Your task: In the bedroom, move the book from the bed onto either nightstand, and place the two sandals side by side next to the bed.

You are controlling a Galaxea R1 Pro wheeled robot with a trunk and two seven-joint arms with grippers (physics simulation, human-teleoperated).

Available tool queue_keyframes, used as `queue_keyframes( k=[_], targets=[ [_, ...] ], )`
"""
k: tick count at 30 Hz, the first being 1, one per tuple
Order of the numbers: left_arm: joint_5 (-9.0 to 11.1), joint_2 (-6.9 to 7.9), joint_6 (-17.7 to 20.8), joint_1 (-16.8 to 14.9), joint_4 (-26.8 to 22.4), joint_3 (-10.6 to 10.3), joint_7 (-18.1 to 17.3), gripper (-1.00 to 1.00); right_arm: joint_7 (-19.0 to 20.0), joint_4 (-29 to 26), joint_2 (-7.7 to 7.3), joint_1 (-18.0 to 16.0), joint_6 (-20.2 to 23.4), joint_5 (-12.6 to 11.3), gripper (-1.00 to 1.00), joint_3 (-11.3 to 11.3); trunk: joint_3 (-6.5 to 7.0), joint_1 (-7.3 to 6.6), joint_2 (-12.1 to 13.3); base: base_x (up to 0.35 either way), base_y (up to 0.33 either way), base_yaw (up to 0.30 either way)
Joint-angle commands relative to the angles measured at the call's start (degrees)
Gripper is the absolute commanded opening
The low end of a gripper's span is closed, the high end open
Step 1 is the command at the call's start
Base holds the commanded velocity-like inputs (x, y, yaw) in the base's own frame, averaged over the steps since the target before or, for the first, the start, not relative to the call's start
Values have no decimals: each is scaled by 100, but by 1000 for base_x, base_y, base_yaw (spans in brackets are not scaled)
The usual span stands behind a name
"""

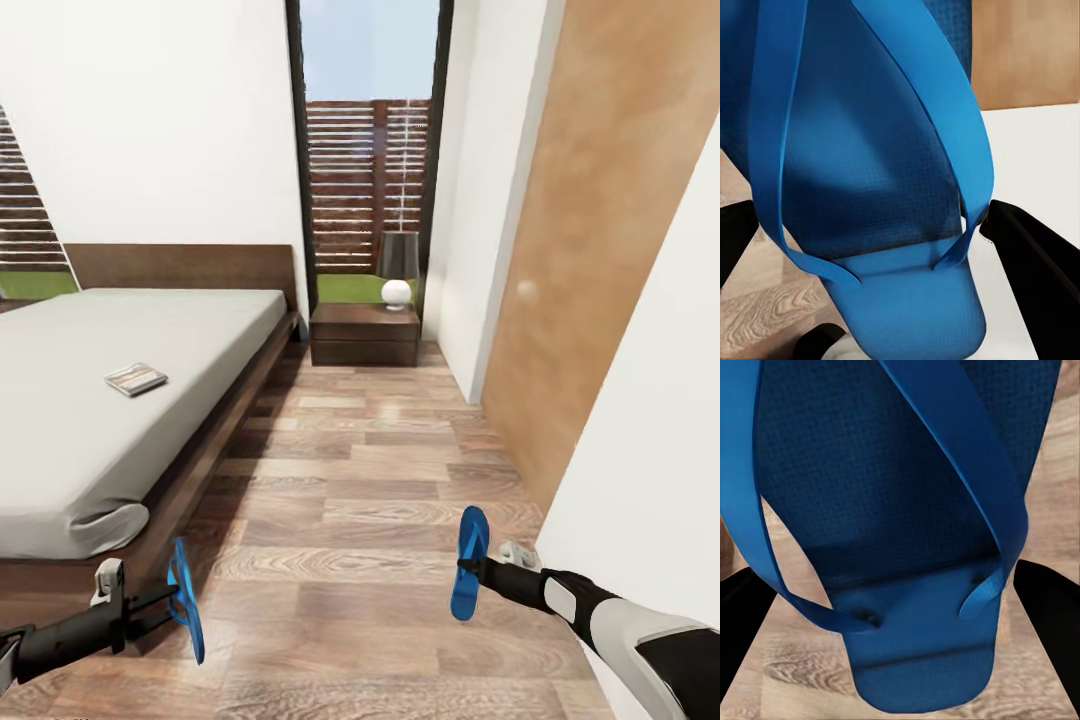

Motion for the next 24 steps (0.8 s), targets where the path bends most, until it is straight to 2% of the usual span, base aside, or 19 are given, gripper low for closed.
queue_keyframes(
  k=[1, 8, 24],
  targets=[
    [-2, -1, 60, -5, 1, 6, -17, -100, 35, 13, -1, -6, 31, -72, -100, 24, -5, 0, -2, 157, -71, 233],
    [-2, -1, 60, -5, 1, 6, -17, -100, 33, 12, -1, -6, 31, -72, -100, 24, -5, 0, -2, 120, -58, 233],
    [-2, -1, 60, -5, 83, 24, -17, -100, 33, 12, -1, -6, 31, -72, -100, 26, -5, 0, -2, 30, -4, 233]
  ],
)
